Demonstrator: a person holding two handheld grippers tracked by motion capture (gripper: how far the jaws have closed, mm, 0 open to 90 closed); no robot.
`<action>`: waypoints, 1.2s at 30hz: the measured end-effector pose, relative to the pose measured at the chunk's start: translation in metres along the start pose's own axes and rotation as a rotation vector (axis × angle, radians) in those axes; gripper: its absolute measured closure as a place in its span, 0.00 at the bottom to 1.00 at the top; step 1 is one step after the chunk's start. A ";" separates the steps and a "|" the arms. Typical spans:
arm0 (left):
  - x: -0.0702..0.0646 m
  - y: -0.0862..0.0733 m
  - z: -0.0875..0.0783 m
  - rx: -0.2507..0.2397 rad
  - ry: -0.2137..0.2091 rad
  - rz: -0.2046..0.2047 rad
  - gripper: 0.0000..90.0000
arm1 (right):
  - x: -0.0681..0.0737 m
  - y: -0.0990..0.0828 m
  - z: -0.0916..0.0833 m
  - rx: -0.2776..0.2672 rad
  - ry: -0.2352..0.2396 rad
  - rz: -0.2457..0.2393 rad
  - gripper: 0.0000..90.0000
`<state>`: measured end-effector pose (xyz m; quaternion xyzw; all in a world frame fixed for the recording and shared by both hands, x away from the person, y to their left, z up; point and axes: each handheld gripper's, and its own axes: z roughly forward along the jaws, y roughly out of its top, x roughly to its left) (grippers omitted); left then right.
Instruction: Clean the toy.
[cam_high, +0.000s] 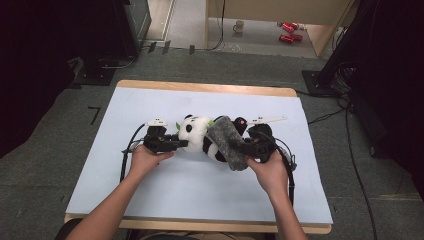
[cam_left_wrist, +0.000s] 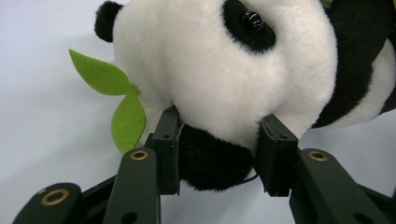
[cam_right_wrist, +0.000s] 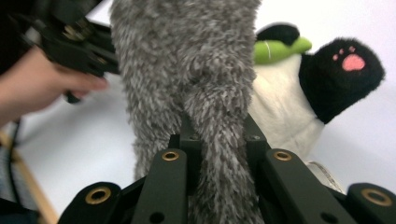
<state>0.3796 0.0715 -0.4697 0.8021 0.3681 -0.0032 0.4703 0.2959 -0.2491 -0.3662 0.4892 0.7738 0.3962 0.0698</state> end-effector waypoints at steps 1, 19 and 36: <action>0.000 0.000 0.000 0.003 0.001 0.006 0.65 | 0.000 -0.001 0.003 0.005 -0.007 0.003 0.86; -0.001 -0.001 0.000 -0.001 0.002 0.014 0.64 | -0.036 -0.017 0.009 -0.021 -0.033 0.104 0.86; -0.001 -0.001 0.000 -0.001 0.003 0.014 0.64 | -0.053 -0.030 0.025 0.024 -0.024 0.150 0.87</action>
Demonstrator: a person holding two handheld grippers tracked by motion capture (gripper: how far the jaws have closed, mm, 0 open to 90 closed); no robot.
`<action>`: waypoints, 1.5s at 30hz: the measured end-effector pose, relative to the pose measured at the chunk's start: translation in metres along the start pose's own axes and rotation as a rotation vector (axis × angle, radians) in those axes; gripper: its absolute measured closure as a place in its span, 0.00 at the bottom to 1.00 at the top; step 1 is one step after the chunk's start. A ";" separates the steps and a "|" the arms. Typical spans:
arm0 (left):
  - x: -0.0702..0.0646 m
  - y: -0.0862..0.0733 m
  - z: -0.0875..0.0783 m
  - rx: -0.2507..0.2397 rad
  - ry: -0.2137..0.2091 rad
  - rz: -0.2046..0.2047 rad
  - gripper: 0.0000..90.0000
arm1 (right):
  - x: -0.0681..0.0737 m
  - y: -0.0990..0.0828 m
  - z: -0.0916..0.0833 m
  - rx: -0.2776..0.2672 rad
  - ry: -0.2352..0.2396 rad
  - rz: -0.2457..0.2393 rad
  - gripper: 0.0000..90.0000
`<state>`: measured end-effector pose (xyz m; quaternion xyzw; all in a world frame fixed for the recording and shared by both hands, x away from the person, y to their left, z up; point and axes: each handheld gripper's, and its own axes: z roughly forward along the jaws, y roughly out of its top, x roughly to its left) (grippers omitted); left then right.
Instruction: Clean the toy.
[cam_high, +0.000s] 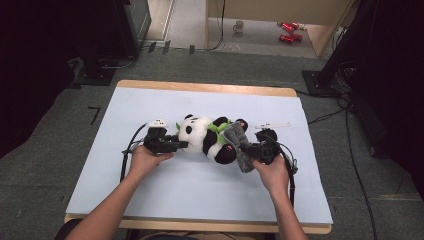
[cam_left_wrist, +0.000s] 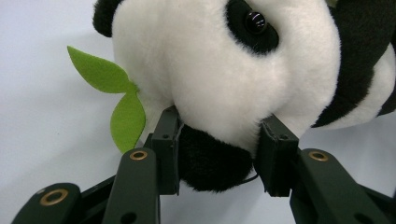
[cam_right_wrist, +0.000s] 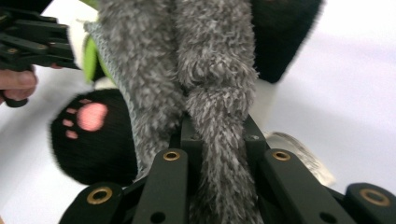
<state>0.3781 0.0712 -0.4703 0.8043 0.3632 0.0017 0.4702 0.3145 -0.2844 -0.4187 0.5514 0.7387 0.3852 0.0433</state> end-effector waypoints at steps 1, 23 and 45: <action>0.000 0.000 0.000 -0.001 0.001 0.000 0.64 | -0.002 0.000 -0.001 0.005 -0.007 0.004 0.87; -0.021 0.008 -0.010 0.044 0.049 -0.127 0.70 | 0.071 0.026 -0.054 -0.113 0.078 -0.139 0.87; -0.023 -0.009 -0.024 -0.045 0.036 0.180 0.38 | 0.049 0.018 -0.004 -0.067 -0.049 -0.174 0.87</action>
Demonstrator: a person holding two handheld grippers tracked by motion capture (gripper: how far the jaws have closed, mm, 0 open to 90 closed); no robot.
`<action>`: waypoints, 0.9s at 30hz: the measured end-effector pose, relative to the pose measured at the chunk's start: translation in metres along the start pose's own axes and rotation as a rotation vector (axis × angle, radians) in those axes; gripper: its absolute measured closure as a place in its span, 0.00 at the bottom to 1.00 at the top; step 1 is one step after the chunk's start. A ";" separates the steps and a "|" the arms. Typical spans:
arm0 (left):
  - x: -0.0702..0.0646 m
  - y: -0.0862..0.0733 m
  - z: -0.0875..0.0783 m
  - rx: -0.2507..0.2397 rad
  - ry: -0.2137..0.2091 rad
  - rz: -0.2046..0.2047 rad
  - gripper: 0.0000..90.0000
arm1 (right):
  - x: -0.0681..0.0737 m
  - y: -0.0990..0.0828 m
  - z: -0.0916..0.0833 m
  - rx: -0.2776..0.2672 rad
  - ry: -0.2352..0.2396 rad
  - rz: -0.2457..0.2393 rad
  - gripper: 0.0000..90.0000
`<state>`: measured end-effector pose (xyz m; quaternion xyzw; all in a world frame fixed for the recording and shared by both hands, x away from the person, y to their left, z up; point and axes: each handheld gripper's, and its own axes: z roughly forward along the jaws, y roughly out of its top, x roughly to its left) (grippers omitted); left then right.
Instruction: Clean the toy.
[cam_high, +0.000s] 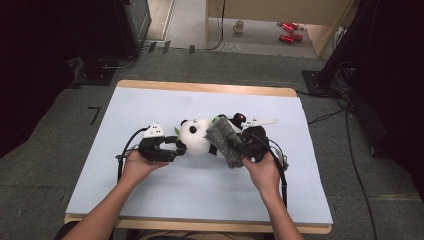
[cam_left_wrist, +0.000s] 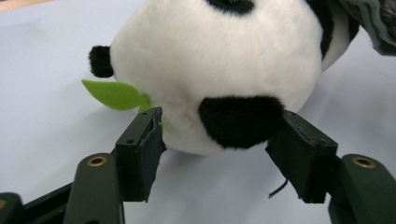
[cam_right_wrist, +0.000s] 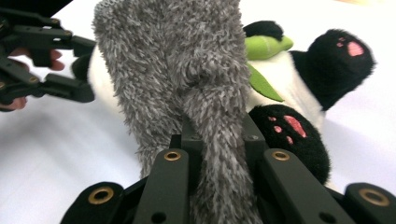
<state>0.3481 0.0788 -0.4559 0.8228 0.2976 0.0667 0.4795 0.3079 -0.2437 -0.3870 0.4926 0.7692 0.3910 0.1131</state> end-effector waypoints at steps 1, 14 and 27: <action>0.001 0.000 0.001 -0.004 -0.001 0.005 0.38 | -0.002 0.001 0.001 -0.003 -0.002 -0.001 0.87; 0.013 0.011 0.015 -0.089 -0.024 0.061 0.30 | -0.023 0.021 0.010 -0.028 0.012 0.034 0.87; 0.014 0.010 0.036 -0.104 0.008 0.017 0.47 | -0.025 0.026 0.018 -0.060 0.020 0.061 0.87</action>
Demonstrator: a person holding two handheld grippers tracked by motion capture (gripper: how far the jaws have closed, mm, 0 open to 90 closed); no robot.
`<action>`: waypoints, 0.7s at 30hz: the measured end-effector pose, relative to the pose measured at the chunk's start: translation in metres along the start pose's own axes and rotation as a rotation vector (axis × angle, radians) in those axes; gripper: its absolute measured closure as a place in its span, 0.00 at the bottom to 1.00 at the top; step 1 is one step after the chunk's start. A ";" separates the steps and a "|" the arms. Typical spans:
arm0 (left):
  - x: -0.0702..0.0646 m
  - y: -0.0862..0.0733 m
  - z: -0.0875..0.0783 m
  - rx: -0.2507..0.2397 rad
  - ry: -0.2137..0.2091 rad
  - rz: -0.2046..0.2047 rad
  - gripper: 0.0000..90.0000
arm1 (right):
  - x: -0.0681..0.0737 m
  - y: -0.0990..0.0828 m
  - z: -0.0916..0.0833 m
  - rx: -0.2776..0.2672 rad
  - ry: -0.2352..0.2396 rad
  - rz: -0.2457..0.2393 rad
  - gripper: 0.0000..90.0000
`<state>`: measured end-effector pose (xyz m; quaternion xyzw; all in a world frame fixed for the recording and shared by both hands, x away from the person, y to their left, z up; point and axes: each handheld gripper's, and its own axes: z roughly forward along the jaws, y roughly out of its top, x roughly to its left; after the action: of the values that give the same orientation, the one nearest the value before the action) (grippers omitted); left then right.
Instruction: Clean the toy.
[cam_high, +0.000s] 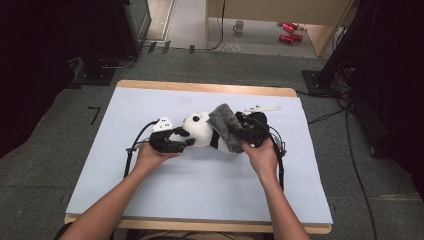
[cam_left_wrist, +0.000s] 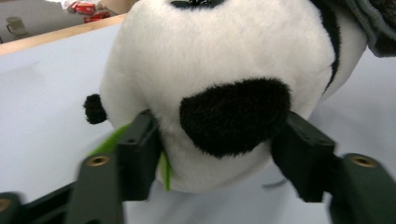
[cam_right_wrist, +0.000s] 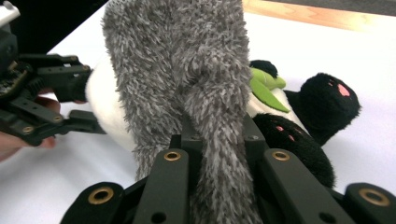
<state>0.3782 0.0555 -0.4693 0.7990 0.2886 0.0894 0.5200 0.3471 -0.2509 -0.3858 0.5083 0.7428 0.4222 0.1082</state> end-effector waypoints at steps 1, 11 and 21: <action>0.000 0.000 -0.001 0.003 0.001 -0.015 0.50 | 0.001 0.001 -0.001 -0.006 0.006 0.008 0.87; -0.024 0.006 -0.001 0.026 -0.006 -0.028 0.65 | 0.044 0.010 0.002 -0.012 0.054 -0.039 0.87; -0.039 0.005 0.000 0.020 0.021 -0.080 0.67 | 0.063 0.005 0.021 -0.001 0.090 -0.038 0.86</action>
<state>0.3480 0.0328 -0.4585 0.7910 0.3266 0.0742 0.5120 0.3334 -0.1859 -0.3780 0.4746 0.7563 0.4426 0.0830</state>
